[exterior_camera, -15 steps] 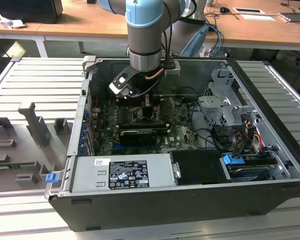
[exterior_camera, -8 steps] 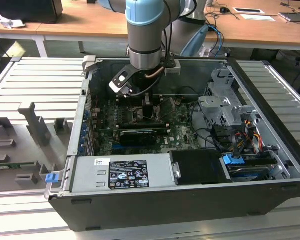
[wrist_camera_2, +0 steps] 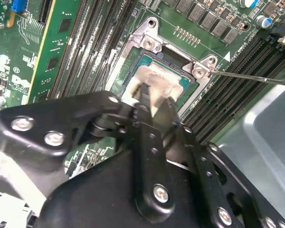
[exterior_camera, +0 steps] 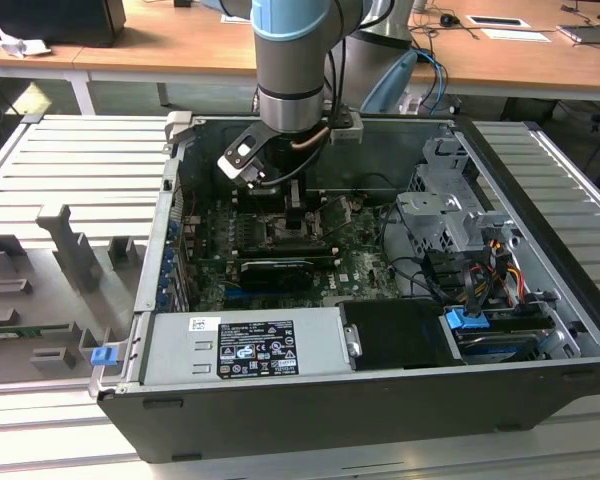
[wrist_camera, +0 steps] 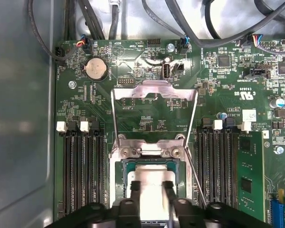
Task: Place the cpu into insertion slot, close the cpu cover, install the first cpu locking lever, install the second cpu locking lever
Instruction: 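Place the cpu into insertion slot, then close the cpu cover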
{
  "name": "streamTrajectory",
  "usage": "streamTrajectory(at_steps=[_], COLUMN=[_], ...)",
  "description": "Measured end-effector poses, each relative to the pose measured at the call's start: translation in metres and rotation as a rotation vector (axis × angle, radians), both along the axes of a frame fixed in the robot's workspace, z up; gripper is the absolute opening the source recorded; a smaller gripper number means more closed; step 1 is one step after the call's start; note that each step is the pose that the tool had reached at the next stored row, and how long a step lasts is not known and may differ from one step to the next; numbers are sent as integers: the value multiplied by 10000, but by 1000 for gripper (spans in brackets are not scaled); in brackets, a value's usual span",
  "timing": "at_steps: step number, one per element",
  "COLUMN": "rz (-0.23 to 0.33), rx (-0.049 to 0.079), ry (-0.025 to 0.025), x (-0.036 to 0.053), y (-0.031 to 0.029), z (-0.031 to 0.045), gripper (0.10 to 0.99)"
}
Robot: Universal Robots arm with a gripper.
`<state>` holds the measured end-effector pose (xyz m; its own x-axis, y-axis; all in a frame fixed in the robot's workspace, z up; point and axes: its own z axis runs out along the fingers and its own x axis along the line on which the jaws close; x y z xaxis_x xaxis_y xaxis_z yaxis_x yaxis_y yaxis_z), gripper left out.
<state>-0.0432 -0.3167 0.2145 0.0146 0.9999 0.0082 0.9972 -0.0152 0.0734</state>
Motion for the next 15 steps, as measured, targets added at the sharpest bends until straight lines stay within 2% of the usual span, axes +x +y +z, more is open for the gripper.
streamTrajectory(at_steps=[4,14,15], rz=[2,0,2], rx=[-10,-16,-15], ry=[4,7,36], x=[1,0,16], y=[0,0,0], z=[23,66,70], gripper=[106,106,106])
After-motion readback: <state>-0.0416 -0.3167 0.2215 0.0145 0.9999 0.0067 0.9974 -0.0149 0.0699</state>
